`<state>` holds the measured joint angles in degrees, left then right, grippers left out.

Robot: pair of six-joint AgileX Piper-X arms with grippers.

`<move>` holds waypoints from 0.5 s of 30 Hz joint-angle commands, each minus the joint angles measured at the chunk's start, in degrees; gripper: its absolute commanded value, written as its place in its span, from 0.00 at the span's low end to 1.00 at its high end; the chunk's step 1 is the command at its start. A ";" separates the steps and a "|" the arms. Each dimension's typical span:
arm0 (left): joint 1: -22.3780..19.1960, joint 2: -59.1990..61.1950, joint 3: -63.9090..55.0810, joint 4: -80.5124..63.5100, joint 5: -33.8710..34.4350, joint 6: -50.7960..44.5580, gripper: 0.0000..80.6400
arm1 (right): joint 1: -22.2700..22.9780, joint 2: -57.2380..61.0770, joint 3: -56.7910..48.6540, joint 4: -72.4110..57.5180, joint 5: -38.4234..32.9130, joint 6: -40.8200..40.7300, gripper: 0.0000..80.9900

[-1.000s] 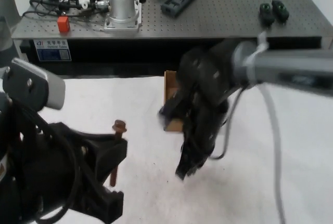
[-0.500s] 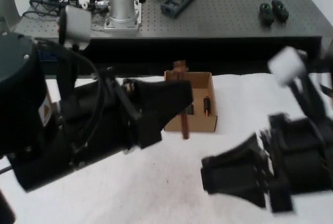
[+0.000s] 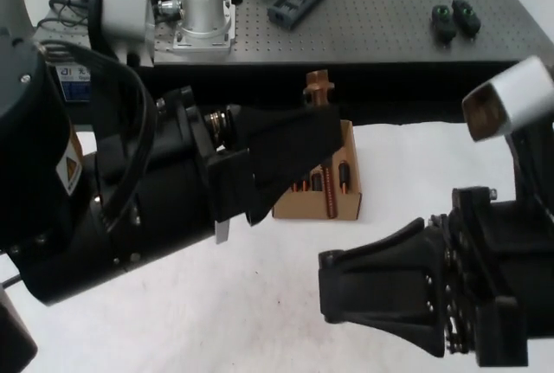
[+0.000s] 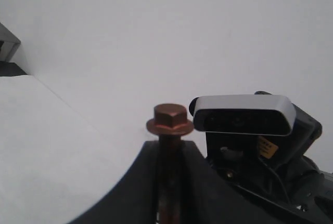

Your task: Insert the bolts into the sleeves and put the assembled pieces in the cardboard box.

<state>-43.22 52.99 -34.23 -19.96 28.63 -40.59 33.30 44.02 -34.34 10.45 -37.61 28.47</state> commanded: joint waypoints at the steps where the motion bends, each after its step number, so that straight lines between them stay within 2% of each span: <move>1: 0.17 -0.20 -0.27 -1.48 0.74 -1.53 0.01 | 0.21 0.55 -0.13 -4.51 1.52 0.17 0.02; 15: 0.17 -0.20 -0.27 1.92 4.23 -1.41 0.01 | 0.06 0.67 -0.13 -5.32 6.16 -2.38 0.02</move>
<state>-43.04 52.99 -34.23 -18.03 31.34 -41.47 33.30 44.66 -34.03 7.07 -33.11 27.08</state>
